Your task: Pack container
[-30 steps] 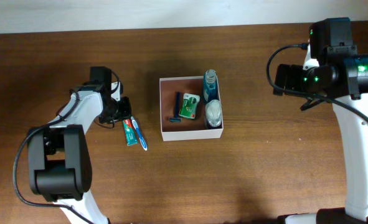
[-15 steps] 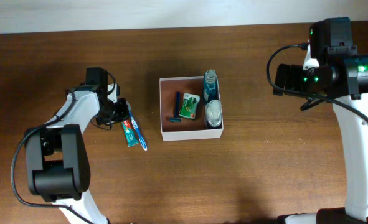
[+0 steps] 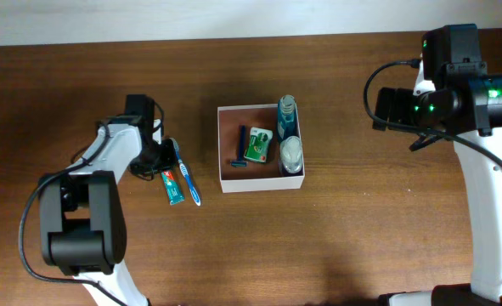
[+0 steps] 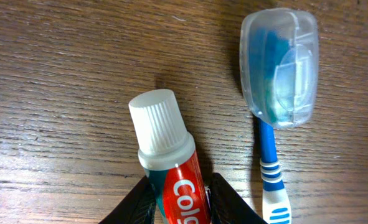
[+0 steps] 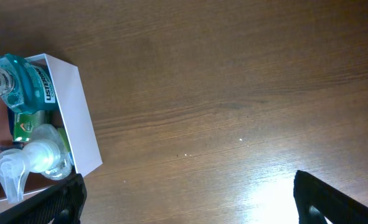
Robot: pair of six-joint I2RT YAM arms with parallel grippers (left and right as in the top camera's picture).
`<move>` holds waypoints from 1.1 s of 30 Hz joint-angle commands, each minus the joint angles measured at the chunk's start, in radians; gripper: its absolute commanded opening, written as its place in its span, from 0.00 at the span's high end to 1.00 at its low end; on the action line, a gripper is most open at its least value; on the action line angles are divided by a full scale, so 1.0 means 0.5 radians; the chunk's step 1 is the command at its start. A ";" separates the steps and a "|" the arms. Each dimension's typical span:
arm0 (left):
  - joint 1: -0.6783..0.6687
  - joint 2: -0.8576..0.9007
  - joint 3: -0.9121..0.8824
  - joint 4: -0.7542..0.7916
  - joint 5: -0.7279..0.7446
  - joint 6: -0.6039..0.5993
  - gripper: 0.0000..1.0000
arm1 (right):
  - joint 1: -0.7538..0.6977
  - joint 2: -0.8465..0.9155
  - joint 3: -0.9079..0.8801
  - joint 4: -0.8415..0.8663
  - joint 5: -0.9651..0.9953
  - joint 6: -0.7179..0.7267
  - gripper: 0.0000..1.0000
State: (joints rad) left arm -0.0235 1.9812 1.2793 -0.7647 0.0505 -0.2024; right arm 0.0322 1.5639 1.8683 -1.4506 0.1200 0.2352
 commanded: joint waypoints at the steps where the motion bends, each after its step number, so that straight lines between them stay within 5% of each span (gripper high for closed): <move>1: -0.069 0.023 0.025 -0.023 -0.163 -0.027 0.71 | -0.014 -0.026 0.018 0.005 0.032 0.009 0.02; 10: -0.135 -0.217 0.237 -0.222 -0.208 -0.041 0.78 | -0.014 -0.026 0.018 0.005 0.032 0.009 0.02; 17: -0.135 -0.264 0.221 -0.240 -0.207 -0.040 0.54 | -0.014 -0.026 0.018 0.005 0.032 0.009 0.02; 33: -0.134 -0.260 -0.107 -0.014 -0.201 0.021 0.55 | -0.014 -0.026 0.018 0.005 0.032 0.009 0.02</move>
State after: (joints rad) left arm -0.0917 1.8622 1.2579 -0.7952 -0.0422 -0.2111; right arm 0.0322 1.5639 1.8683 -1.4506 0.1200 0.2356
